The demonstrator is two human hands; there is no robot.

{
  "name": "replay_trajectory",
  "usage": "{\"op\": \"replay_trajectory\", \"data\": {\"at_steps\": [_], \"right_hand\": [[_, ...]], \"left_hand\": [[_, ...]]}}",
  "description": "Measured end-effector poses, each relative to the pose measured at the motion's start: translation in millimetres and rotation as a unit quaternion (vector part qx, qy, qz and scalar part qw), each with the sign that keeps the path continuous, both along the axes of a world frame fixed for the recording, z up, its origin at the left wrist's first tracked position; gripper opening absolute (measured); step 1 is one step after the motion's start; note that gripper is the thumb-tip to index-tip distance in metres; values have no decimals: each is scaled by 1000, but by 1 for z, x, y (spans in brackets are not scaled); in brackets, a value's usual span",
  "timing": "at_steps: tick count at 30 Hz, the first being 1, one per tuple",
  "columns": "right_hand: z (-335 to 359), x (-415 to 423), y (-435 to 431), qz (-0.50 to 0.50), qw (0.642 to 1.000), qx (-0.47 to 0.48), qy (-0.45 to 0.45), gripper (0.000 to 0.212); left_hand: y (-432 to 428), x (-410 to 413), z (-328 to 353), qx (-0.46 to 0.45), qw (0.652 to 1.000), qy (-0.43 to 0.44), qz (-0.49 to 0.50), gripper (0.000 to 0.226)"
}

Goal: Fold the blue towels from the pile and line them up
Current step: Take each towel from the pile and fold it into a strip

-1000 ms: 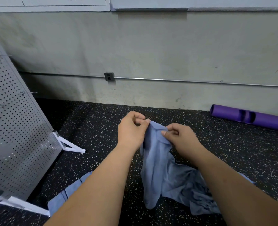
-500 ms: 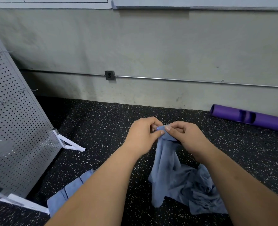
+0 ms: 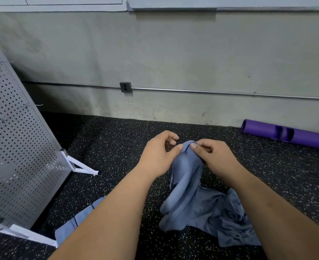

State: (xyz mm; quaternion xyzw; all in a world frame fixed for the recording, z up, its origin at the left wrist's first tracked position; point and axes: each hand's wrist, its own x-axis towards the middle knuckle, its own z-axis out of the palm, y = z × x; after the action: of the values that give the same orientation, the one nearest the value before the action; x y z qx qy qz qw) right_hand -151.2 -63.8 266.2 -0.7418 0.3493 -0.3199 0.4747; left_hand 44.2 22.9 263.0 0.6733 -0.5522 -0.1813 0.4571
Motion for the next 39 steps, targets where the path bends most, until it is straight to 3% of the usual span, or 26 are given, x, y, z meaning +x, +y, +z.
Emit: {"op": "replay_trajectory", "data": {"at_steps": [5,10,17,22,29,35,39], "right_hand": [[-1,-1,-3,7,1000,-13,8,19],[-8,-1,-7,29,998,-41,28,18],[-10,-3,-10,6,995,-79,53,16],[-13,-9,-15,5,995,-71,76,10],[-13,-24,-23,11,985,-85,151,7],[-7,-42,-32,-74,967,-140,198,11],[-5,-43,-29,-104,965,-158,182,10]], "left_hand": [[4,-8,7,-31,996,-6,-78,22],[-1,-6,1,-16,998,-14,-61,10],[-1,-2,1,-18,996,-65,-50,12],[-1,4,3,-39,997,-68,24,11],[3,24,8,-69,987,-7,146,10],[8,44,10,-80,953,58,286,10],[11,49,3,-30,968,43,245,8]]}}
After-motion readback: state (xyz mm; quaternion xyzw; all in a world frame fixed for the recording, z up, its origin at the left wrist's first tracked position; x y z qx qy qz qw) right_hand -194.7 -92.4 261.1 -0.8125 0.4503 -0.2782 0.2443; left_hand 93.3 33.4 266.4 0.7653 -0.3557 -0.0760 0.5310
